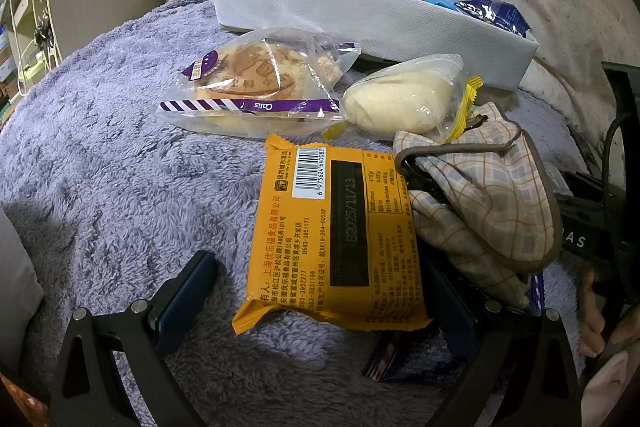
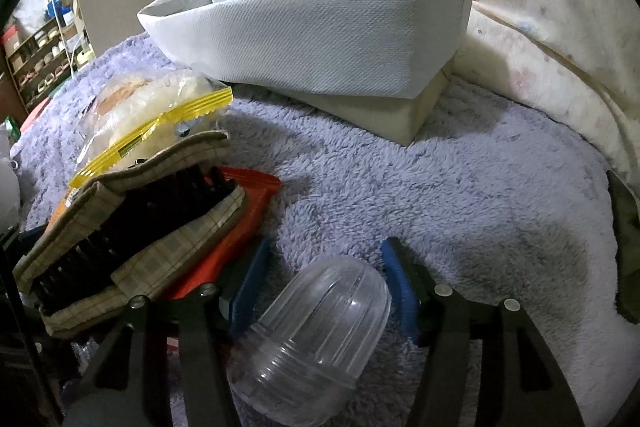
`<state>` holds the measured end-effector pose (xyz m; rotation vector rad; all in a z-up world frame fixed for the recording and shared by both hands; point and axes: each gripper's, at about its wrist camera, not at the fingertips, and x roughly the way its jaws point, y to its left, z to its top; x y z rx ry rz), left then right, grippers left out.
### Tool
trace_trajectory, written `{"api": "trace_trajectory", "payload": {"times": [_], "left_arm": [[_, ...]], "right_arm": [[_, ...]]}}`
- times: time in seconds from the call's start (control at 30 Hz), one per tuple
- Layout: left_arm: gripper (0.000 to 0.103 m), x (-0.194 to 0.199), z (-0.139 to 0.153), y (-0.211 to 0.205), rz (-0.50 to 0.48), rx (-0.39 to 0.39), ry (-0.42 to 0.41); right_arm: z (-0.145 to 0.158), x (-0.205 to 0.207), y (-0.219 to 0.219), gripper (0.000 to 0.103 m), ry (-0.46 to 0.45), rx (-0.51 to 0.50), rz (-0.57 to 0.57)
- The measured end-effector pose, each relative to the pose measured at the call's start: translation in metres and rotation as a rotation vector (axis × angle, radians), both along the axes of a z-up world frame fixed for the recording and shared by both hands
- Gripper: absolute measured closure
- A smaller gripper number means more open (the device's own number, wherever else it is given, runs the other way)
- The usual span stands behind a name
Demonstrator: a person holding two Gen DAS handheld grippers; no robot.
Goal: Organize objects
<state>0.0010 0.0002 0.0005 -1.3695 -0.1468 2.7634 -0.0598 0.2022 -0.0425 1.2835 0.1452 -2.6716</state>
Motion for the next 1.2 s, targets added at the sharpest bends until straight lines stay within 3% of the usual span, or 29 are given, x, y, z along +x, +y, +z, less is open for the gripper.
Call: {"api": "trace_trajectory", "payload": {"times": [0.97,1.2], "left_arm": [[0.002,0.000,0.000,0.000,-0.010,-0.001,-0.001],[0.002,0.001,0.000,0.000,-0.012,-0.002,-0.002]], "right_arm": [[0.006,0.036,-0.007,0.035,0.010,0.040,-0.024],[0.006,0.015,0.005,0.035,0.007,0.037,-0.009]]}}
